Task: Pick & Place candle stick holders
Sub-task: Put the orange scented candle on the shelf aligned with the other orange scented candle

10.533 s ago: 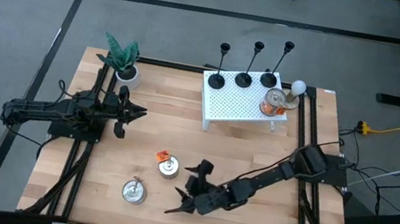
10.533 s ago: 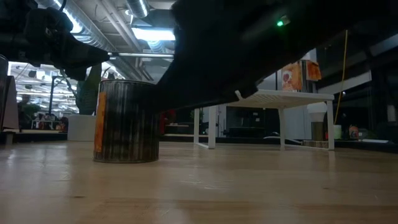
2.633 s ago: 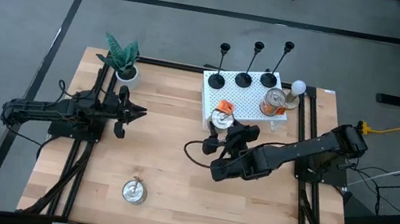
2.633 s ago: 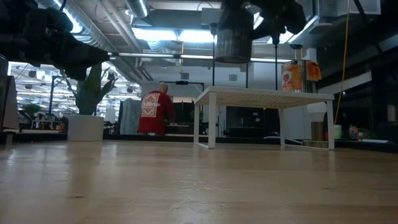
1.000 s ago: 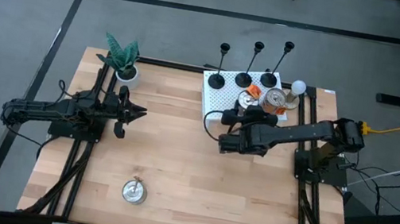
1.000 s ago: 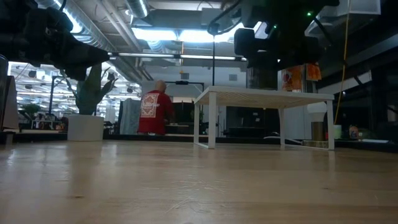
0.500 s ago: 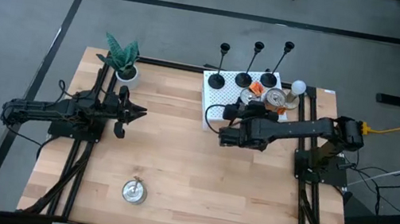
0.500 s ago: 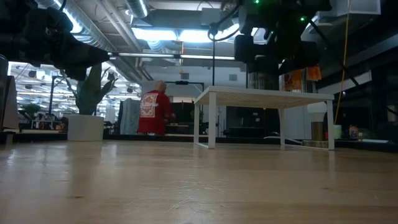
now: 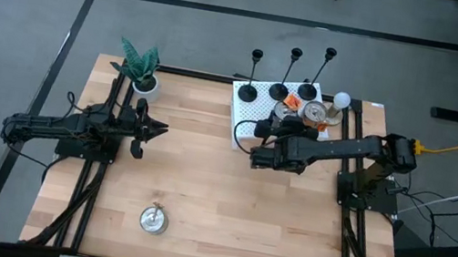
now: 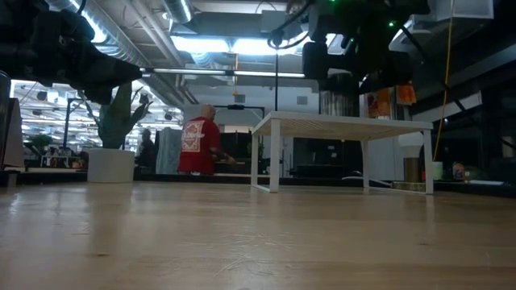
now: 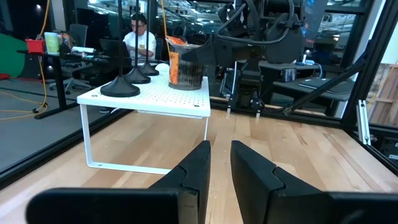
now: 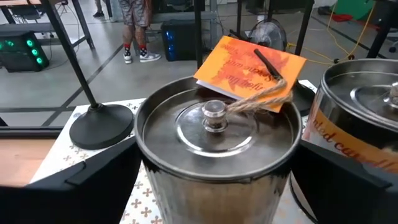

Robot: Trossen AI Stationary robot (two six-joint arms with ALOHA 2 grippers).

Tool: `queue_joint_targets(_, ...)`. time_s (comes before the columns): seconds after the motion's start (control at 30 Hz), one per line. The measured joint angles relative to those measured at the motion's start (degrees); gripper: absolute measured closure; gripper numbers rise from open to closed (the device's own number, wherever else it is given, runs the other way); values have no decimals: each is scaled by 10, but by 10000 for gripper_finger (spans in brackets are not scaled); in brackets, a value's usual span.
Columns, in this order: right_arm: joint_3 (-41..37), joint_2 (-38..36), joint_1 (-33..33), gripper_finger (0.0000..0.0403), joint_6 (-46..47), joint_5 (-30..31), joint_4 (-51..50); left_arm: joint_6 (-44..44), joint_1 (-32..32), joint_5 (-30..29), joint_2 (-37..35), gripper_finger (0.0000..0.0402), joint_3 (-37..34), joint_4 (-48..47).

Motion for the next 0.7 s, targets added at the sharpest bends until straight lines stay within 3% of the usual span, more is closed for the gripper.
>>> queue_joint_targets(0.7,27,0,12,3,-59,29,-4,0,0,0,0,343,0,0)
